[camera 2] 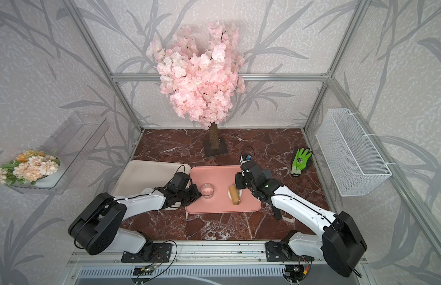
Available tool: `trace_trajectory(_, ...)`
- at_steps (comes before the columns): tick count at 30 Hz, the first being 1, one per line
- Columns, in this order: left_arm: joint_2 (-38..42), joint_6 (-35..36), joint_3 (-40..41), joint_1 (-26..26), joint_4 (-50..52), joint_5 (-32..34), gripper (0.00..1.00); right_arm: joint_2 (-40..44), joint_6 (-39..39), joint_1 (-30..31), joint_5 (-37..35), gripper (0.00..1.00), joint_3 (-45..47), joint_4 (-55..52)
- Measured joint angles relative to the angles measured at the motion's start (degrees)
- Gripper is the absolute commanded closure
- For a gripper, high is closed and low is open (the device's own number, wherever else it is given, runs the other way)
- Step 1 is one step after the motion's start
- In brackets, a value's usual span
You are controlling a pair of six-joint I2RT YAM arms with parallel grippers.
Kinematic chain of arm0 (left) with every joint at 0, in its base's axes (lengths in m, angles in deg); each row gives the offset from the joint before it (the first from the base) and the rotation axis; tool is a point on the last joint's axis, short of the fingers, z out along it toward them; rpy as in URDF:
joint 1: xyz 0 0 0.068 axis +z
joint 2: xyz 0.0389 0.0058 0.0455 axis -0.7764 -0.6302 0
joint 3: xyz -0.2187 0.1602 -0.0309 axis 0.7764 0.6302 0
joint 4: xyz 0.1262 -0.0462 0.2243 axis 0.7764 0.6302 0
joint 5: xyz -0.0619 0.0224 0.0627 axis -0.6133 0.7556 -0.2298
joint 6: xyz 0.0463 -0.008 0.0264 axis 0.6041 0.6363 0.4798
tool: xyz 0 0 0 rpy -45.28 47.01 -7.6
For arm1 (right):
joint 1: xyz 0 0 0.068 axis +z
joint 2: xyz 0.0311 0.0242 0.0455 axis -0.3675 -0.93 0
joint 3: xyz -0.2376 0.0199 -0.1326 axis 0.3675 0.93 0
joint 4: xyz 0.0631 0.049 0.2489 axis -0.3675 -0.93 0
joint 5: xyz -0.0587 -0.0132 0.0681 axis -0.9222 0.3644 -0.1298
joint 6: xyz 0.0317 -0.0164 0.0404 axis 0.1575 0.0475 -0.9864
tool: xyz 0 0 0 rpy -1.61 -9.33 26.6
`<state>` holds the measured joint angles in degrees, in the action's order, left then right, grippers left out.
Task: Roll out the dumpling wrappers from the dough
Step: Flatten out the dough on the work surface.
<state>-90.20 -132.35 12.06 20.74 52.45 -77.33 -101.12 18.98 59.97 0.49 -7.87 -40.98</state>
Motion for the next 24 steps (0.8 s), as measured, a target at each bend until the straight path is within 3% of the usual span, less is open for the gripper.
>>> trace_trajectory(13, 0.0, 0.0, 0.0, 0.0, 0.1, 0.0, 1.0, -2.5, -0.2, 0.2, -2.4, 1.0, 1.3, 6.8)
trace_trajectory(24, -0.3, 0.0, -0.3, 0.0, 0.1, 0.0, 1.0, 0.9, -0.3, 2.1, -5.8, 1.0, 10.7, 20.5)
